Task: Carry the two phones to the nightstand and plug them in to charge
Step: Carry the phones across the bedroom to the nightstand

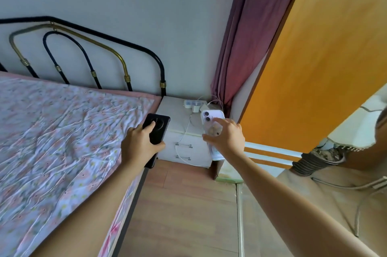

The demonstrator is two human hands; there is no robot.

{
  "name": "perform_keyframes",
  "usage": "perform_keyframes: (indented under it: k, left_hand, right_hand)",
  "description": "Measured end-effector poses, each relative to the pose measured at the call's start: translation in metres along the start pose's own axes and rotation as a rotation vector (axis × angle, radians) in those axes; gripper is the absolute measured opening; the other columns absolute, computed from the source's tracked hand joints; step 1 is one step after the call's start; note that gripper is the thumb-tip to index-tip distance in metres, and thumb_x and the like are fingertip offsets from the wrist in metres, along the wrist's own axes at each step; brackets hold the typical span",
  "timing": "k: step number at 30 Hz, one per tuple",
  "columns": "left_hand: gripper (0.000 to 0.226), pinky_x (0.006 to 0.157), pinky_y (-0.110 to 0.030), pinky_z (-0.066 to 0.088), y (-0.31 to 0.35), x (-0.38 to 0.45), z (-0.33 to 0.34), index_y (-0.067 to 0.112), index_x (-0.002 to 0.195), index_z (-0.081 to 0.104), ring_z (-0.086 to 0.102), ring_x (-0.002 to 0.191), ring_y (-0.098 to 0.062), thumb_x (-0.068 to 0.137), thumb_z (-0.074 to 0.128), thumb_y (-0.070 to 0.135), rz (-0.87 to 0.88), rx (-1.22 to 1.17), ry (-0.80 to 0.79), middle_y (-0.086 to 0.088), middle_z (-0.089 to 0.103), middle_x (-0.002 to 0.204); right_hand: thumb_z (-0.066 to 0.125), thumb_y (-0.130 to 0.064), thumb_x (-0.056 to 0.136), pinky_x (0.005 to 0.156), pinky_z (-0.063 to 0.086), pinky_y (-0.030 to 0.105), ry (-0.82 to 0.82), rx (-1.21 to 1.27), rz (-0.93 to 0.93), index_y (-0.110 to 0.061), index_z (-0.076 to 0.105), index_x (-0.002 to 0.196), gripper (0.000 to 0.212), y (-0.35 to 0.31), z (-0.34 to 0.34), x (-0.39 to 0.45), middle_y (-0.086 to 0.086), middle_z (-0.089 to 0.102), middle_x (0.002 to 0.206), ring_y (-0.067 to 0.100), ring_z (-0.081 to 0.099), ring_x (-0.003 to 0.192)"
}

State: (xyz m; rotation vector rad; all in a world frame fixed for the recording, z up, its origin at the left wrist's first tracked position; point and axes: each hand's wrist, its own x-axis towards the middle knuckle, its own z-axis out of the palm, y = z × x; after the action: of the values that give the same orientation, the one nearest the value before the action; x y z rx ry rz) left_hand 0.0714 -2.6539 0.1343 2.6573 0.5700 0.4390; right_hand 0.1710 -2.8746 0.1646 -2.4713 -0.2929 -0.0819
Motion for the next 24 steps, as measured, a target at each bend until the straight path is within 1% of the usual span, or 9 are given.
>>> perform_keyframes:
  k: [3,7,10,15,19,21,24]
  left_hand:
    - [0.074,0.063,-0.039,0.052,-0.002,0.024,0.013,0.019,0.132,0.054,0.055,0.102,-0.036,0.066,0.077,0.043,-0.034,0.004,0.002,-0.006,0.066,0.118]
    - [0.072,0.057,-0.038,0.052,-0.017,0.06,0.03,0.019,0.131,0.056,0.056,0.097,-0.037,0.065,0.076,0.039,-0.094,0.018,-0.001,-0.009,0.068,0.107]
    - [0.071,0.056,-0.038,0.052,-0.03,0.095,0.048,0.018,0.13,0.057,0.059,0.096,-0.037,0.065,0.076,0.038,-0.152,0.002,-0.006,-0.009,0.069,0.105]
    - [0.072,0.058,-0.037,0.054,-0.049,0.167,0.086,0.02,0.129,0.057,0.062,0.093,-0.034,0.062,0.074,0.039,-0.18,-0.02,-0.053,-0.008,0.07,0.107]
    - [0.074,0.064,-0.04,0.055,-0.054,0.22,0.116,0.023,0.131,0.056,0.06,0.096,-0.034,0.061,0.072,0.043,-0.193,-0.051,-0.111,-0.007,0.069,0.108]
    - [0.076,0.063,-0.039,0.055,-0.056,0.244,0.13,0.023,0.131,0.055,0.061,0.093,-0.033,0.059,0.067,0.046,-0.182,-0.061,-0.146,-0.007,0.069,0.105]
    - [0.076,0.062,-0.041,0.055,-0.058,0.272,0.152,0.022,0.131,0.055,0.061,0.092,-0.035,0.06,0.066,0.046,-0.169,-0.057,-0.188,-0.007,0.069,0.105]
  right_hand:
    - [0.076,-0.043,0.064,0.074,0.044,0.03,-0.036,-0.004,-0.023,-0.034,0.059,0.122,0.061,-0.004,0.011,0.04,-0.003,0.059,0.123,0.023,0.047,0.114]
    - [0.075,-0.043,0.063,0.076,0.046,0.032,-0.094,0.004,-0.041,-0.036,0.058,0.123,0.063,-0.011,0.034,0.086,-0.004,0.058,0.125,0.023,0.045,0.115]
    - [0.076,-0.041,0.064,0.072,0.042,0.03,-0.13,0.009,-0.048,-0.036,0.059,0.121,0.06,-0.014,0.056,0.12,-0.005,0.058,0.125,0.022,0.045,0.113]
    - [0.075,-0.039,0.064,0.071,0.04,0.029,-0.168,0.013,0.001,-0.035,0.06,0.12,0.058,-0.014,0.093,0.183,-0.006,0.057,0.123,0.022,0.045,0.111]
    - [0.076,-0.038,0.064,0.072,0.039,0.029,-0.175,0.022,0.059,-0.035,0.059,0.123,0.061,-0.013,0.116,0.23,-0.004,0.058,0.125,0.023,0.046,0.113]
    - [0.076,-0.038,0.064,0.073,0.04,0.03,-0.17,0.03,0.089,-0.035,0.059,0.123,0.062,-0.012,0.128,0.252,-0.003,0.058,0.125,0.023,0.047,0.113]
    - [0.076,-0.039,0.062,0.075,0.043,0.031,-0.192,0.013,0.133,-0.035,0.059,0.122,0.062,-0.003,0.146,0.281,-0.003,0.06,0.122,0.023,0.047,0.11]
